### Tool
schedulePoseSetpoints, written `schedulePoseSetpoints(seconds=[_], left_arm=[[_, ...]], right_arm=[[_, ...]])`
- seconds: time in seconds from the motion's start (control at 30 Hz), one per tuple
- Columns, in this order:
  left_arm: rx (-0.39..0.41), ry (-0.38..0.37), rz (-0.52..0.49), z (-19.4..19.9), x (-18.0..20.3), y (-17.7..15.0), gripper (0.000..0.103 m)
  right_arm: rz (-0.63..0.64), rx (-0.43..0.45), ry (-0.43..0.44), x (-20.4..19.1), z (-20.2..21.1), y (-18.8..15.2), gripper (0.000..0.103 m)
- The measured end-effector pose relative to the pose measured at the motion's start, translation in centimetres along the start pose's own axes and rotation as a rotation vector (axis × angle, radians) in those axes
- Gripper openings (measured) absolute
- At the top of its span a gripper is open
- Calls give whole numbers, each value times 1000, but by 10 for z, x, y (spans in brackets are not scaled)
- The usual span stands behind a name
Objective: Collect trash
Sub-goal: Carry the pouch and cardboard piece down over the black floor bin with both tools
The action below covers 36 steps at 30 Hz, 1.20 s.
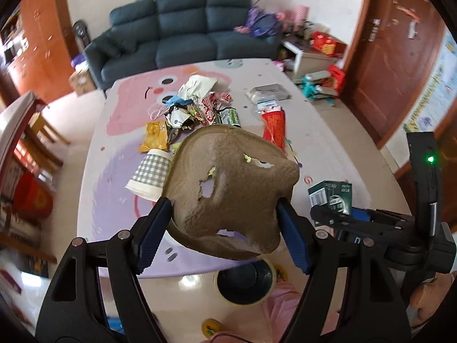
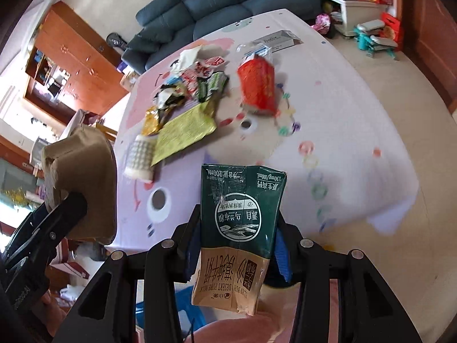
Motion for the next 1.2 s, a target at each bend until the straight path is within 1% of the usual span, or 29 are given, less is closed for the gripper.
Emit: schedulePoseSetpoints(seconds=[0.13, 0.27, 0.33, 0.4, 0.47, 0.57, 0.7, 0.77, 0.9, 1.0, 1.07, 1.2], left_arm=[[19, -37, -30, 21, -9, -32, 72], [-16, -75, -66, 24, -11, -69, 72], [-41, -85, -81, 21, -11, -84, 72], [-62, -92, -90, 18, -10, -97, 72], [-83, -105, -84, 12, -8, -105, 72], [-98, -107, -71, 5, -6, -112, 72], [-129, -120, -73, -11, 8, -120, 72], [-149, -116, -101, -22, 18, -122, 72], [-133, -94, -183, -44, 40, -124, 72], [-141, -91, -260, -65, 61, -139, 72], [-166, -96, -296, -80, 73, -154, 72], [-221, -73, -335, -116, 87, -179, 72]], right_arm=[[8, 41, -34, -11, 13, -46, 43], [-3, 19, -68, -8, 13, -88, 43], [-16, 2, -84, -3, 12, -104, 43], [-24, -6, -104, 5, 11, -113, 43], [-30, -16, -119, 14, 5, -113, 43], [-2, -26, -153, 25, -2, -117, 43], [34, -27, -158, 35, -12, -120, 43], [59, -22, -157, 41, -17, -123, 43], [89, -18, -158, 57, -34, -129, 43], [92, -5, -156, 72, -52, -133, 44], [76, 8, -154, 86, -65, -138, 44], [2, 13, -140, 118, -98, -151, 44]])
Point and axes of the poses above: each gripper's, at about its wrist camera, not at the fingertips, and z roughly against the way its jaws point, x to its right, y to its top, the point moved 8 cm from there along -z, roughly the way its jaws point, and after that the axes turned 9 degrees about -z, right-handed, at the moved point
